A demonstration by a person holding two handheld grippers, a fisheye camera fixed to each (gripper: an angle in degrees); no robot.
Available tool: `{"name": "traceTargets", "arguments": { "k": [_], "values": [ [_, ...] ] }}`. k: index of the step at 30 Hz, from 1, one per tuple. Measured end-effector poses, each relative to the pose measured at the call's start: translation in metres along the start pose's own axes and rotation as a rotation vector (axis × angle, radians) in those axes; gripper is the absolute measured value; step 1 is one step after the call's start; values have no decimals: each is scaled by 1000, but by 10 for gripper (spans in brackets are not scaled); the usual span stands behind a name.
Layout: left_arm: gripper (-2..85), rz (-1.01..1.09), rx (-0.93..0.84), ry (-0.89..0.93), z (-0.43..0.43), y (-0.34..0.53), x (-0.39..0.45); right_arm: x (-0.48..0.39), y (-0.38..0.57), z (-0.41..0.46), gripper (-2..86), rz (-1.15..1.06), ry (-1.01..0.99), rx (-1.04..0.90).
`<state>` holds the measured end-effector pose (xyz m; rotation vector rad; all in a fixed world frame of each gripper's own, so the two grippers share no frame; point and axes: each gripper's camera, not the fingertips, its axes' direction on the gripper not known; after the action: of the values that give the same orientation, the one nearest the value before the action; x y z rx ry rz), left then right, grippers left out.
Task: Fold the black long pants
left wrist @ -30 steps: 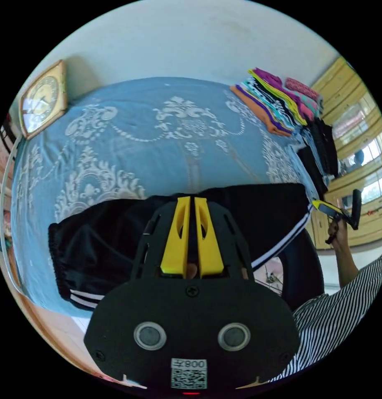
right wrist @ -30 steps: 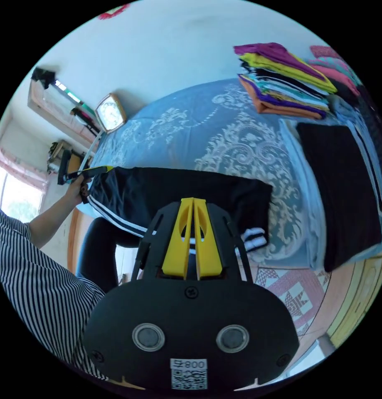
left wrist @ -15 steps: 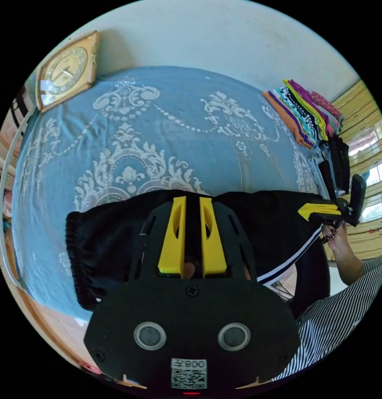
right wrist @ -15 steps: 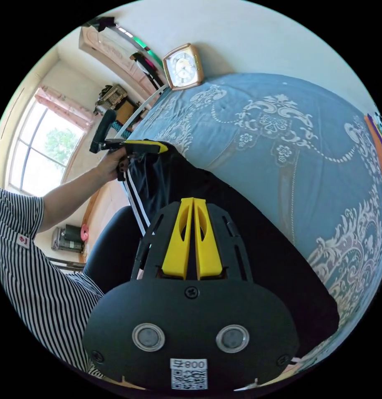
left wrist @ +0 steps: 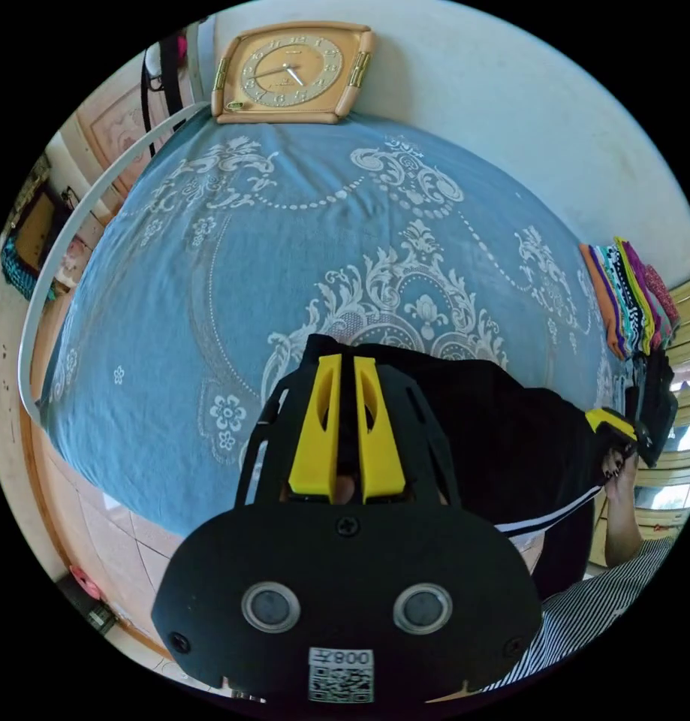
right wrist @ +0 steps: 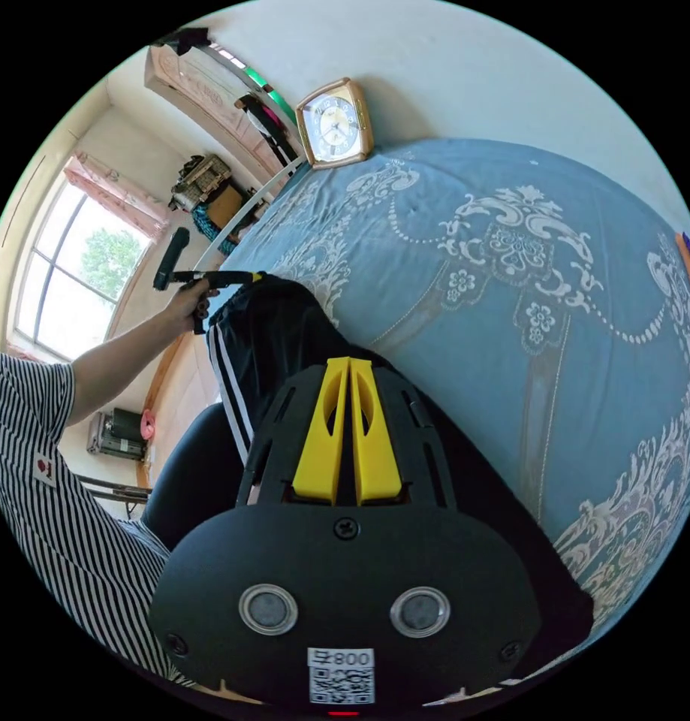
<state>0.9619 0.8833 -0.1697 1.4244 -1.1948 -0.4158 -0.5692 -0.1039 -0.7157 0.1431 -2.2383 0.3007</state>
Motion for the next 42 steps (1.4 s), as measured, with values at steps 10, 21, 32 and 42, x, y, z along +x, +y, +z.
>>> {"name": "traceTargets", "arguments": {
  "k": [10, 21, 32, 42],
  "values": [
    [20, -10, 146, -18, -4, 81, -16, -46, -74, 40, 27, -146, -118, -142],
    [64, 504, 19, 335, 79, 82, 190, -92, -84, 33, 8, -171, -128, -136],
    [8, 694, -150, 191, 157, 89, 281, -103, -115, 19, 10, -154, -150, -137],
    [3, 526, -13, 389, 150, 67, 271, -108, -132, -21, 20, -137, -128, -65]
  ]
}}
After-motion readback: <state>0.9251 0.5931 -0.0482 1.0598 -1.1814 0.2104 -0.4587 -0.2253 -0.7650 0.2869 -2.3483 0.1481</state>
